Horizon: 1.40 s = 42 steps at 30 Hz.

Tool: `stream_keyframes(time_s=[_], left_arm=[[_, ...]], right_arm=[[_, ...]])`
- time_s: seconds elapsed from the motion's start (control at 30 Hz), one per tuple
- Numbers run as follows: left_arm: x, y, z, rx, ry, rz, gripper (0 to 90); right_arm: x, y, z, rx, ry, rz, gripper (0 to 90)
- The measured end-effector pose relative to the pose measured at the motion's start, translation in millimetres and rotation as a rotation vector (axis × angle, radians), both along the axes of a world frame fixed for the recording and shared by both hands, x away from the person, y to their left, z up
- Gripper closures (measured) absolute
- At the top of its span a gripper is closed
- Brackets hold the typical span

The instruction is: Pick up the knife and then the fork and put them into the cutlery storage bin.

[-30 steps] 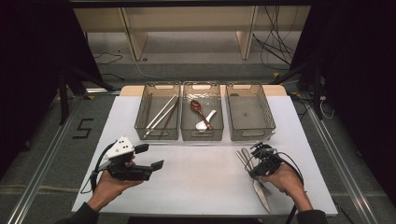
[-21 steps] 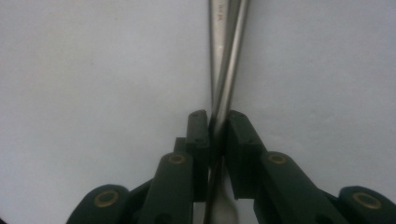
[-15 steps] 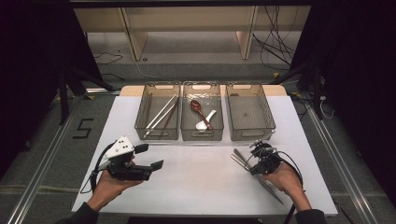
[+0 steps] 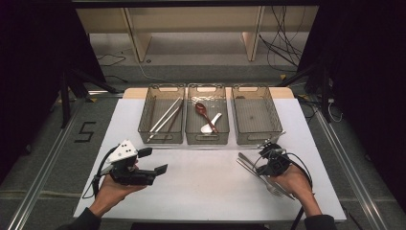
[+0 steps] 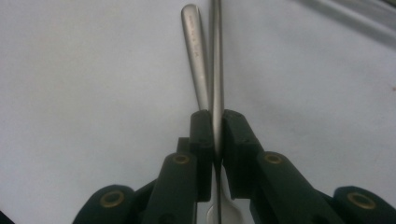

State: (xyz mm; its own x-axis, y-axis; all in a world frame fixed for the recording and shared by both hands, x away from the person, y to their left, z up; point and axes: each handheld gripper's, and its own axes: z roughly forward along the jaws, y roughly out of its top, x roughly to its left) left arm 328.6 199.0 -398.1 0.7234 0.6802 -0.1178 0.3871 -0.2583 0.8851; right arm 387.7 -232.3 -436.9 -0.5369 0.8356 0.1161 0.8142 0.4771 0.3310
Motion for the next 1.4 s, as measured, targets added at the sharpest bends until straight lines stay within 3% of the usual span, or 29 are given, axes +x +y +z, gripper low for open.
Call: stream_keyframes(time_s=[0.63, 0.83, 0.97, 1.17, 1.4], left_arm=[[0.2, 0.0, -0.2, 0.001, 0.002, 0.001, 16.5], [0.4, 0.2, -0.7, -0.003, 0.004, 0.005, 16.5], [0.8, 0.3, -1.0, 0.000, 0.005, 0.006, 16.5], [1.2, -0.1, -1.3, -0.003, 0.008, 0.012, 16.5], [1.4, 0.7, -1.2, 0.000, 0.005, 0.010, 16.5]], right_arm=[[-0.1, -10.4, 16.1, 0.068, -0.071, -0.029, 83.9], [-1.4, -14.2, 31.9, 0.097, -0.111, -0.027, 83.8], [0.0, -20.1, 45.7, 0.114, -0.161, -0.051, 83.9], [10.7, -28.0, 60.2, 0.129, -0.199, -0.078, 83.8], [37.5, -27.5, 75.7, 0.122, -0.218, -0.107, 83.8]])
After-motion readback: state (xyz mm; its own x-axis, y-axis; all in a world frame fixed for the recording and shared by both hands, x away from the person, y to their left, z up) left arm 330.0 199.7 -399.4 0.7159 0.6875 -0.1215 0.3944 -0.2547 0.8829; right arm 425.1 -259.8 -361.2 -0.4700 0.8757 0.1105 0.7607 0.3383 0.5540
